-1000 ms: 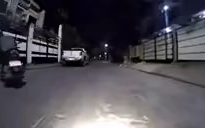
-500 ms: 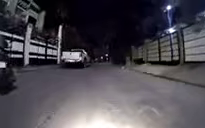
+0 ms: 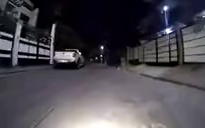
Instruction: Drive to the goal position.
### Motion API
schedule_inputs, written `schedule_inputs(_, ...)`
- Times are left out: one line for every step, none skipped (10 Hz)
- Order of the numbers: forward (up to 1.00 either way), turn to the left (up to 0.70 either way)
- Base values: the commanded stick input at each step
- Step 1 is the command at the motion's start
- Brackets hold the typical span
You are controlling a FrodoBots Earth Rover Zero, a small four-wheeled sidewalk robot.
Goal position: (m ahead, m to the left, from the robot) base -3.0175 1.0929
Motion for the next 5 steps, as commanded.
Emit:
schedule_inputs(1.00,0.05)
schedule_inputs(1.00,0.05)
schedule_inputs(1.00,0.05)
schedule_inputs(1.00,0.05)
schedule_inputs(1.00,0.05)
